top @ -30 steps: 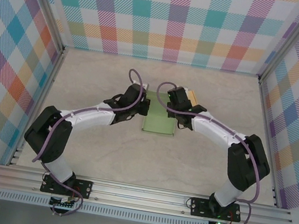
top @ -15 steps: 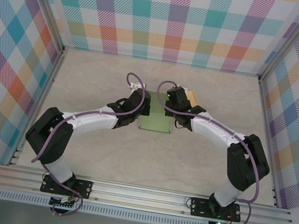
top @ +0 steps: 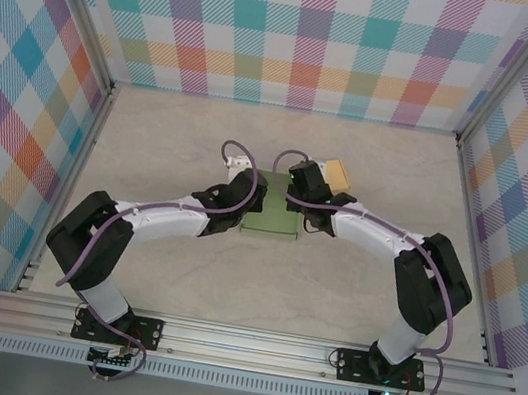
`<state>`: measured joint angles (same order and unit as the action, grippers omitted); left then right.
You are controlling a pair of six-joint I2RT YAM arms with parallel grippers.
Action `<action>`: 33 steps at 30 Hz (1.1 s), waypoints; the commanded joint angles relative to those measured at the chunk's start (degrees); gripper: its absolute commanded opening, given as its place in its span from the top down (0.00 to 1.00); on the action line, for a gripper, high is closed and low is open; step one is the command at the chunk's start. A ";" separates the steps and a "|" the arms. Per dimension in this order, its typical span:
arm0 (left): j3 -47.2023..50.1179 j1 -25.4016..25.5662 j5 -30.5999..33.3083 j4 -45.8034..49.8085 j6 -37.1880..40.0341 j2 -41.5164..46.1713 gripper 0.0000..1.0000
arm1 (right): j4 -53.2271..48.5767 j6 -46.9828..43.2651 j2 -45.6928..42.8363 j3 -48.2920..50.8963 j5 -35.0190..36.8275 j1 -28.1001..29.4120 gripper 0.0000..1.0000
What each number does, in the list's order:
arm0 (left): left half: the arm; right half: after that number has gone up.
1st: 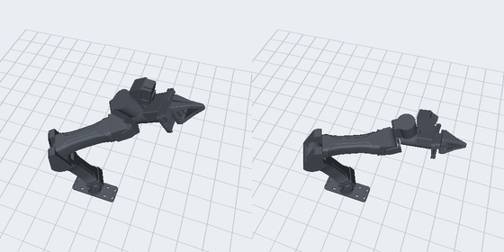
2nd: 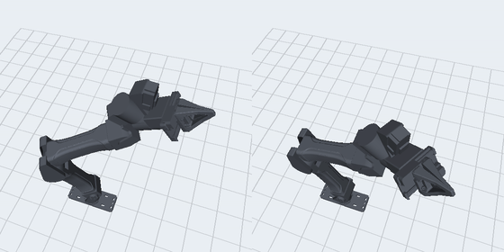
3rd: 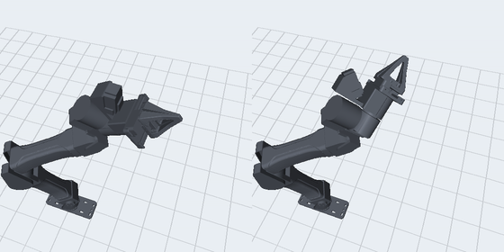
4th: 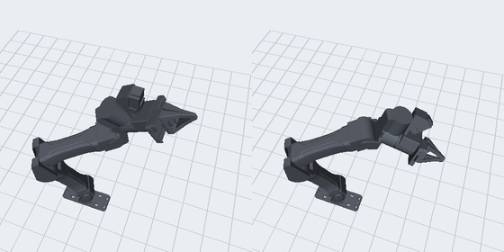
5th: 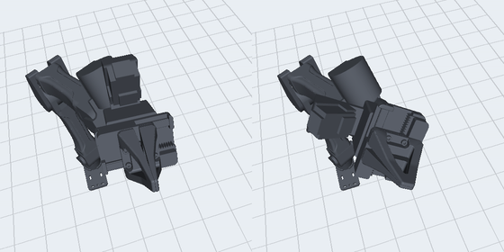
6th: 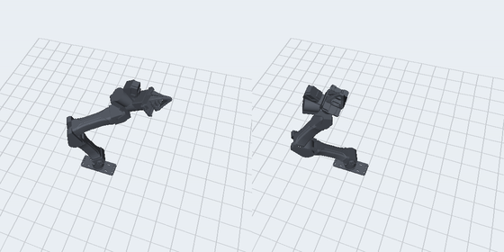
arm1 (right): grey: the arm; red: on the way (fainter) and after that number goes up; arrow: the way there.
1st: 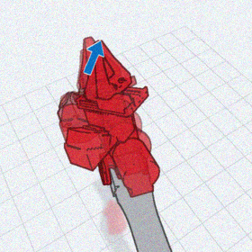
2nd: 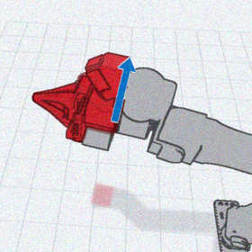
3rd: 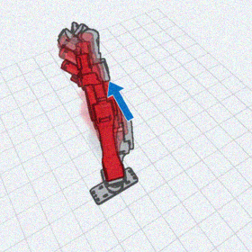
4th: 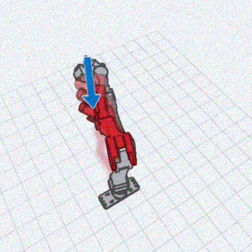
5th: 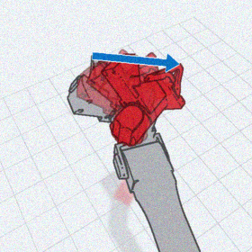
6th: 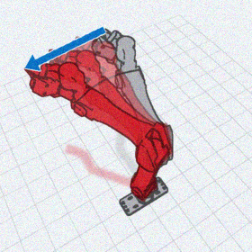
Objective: Fold the paper box
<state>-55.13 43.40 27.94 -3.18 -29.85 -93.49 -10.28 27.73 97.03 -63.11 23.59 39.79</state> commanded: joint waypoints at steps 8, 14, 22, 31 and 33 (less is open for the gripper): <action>4.80 2.80 2.54 -4.19 -2.76 1.36 0.90 | 4.36 3.91 -0.37 4.71 0.80 3.65 0.84; 6.41 3.10 2.95 -4.33 -2.68 2.29 0.86 | 5.23 4.00 -0.48 7.15 2.61 4.51 0.85; 10.97 3.33 2.67 -5.47 -2.33 6.89 0.66 | 6.67 3.92 -2.54 11.07 4.97 4.55 0.86; 14.71 3.52 -0.69 -7.29 -2.03 12.38 0.38 | 6.96 3.83 -1.89 10.66 5.34 4.59 0.86; 15.72 3.70 -1.10 -7.05 -2.00 13.95 0.32 | 6.77 3.68 -1.90 10.42 5.16 4.59 0.86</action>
<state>-40.88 46.19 27.83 -9.21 -31.90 -82.17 -4.05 30.92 95.90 -52.16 28.05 43.97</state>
